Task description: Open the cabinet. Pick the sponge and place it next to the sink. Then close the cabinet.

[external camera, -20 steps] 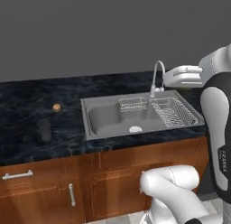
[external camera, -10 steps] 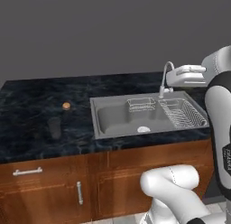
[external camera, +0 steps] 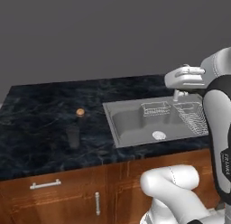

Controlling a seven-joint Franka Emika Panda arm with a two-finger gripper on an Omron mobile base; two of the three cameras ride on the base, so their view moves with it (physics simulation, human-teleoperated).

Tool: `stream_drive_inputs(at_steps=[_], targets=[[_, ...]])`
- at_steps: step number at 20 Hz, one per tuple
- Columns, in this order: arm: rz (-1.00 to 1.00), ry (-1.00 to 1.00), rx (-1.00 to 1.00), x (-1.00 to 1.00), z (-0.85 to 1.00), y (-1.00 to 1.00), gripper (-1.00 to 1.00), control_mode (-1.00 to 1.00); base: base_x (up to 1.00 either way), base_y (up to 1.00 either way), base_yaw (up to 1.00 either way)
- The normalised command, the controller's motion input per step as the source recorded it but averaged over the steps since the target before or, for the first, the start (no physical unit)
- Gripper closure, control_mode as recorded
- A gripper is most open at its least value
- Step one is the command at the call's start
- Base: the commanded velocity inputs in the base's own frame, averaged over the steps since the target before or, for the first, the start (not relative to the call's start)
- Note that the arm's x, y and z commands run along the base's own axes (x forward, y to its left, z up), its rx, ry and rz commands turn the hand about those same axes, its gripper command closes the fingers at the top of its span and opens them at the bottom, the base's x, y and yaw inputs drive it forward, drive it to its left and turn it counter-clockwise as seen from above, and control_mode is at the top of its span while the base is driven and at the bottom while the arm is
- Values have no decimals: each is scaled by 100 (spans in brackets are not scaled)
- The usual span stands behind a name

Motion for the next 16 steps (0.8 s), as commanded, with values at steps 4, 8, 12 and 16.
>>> stream_drive_inputs(at_steps=[4,8,12,16], targets=[[0,0,0,0,0,0,100,100,90,45,-23],[0,0,0,0,0,0,100,100,42,25,-16],[0,0,0,0,0,0,100,100,0,0,0],[0,0,0,0,0,0,100,100,0,0,0]])
